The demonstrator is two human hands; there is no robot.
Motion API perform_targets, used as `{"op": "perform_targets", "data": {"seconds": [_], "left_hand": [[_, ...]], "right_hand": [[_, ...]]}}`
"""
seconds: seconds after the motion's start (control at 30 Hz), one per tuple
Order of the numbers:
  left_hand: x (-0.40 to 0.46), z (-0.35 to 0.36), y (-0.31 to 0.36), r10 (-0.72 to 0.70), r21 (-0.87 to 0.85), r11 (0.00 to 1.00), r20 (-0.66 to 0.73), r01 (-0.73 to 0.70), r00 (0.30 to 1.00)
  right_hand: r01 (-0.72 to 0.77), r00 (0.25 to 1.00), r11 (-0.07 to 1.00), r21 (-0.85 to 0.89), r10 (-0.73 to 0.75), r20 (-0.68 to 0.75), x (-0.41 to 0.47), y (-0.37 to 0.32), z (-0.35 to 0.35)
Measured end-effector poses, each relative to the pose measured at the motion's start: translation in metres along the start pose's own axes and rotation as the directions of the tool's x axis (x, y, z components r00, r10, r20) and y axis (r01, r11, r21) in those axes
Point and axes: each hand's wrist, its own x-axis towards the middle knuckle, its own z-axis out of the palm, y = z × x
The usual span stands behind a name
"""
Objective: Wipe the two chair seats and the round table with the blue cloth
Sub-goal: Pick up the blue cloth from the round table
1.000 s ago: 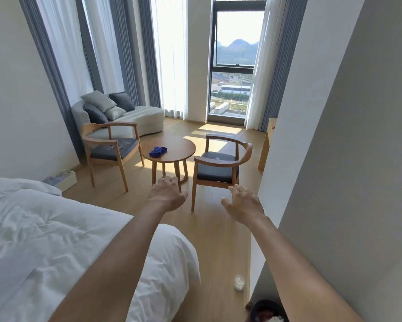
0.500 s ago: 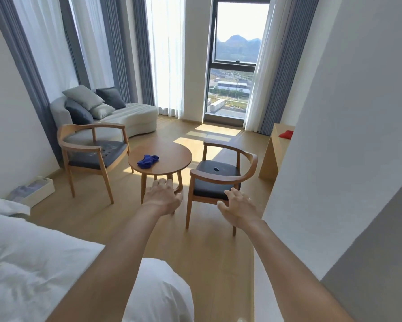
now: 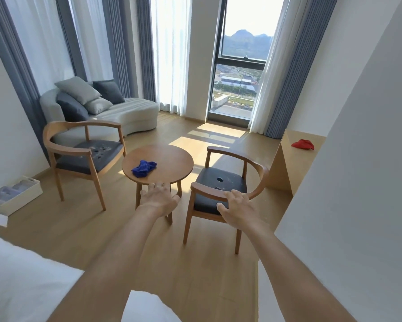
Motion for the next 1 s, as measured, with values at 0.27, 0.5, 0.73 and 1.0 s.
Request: {"op": "perform_targets", "data": {"seconds": [0.27, 0.5, 0.73, 1.0], "left_hand": [[0.11, 0.015, 0.024, -0.01, 0.015, 1.0, 0.011, 0.009, 1.0], [0.198, 0.021, 0.039, -0.152, 0.027, 0.988, 0.099, 0.15, 0.983], [0.24, 0.025, 0.008, -0.305, 0.02, 0.952, 0.137, 0.305, 0.942], [0.286, 0.029, -0.052, -0.418, -0.029, 0.904, 0.141, 0.426, 0.898]], "right_hand": [[0.086, 0.995, 0.994, -0.067, -0.083, 0.047, 0.13, 0.025, 0.008], [0.131, 0.987, 0.988, -0.082, -0.122, 0.105, 0.243, 0.047, 0.013], [0.211, 0.961, 0.977, -0.015, -0.204, 0.187, 0.31, 0.017, 0.047], [0.322, 0.909, 0.947, 0.004, -0.31, 0.281, 0.379, -0.043, 0.089]]}}
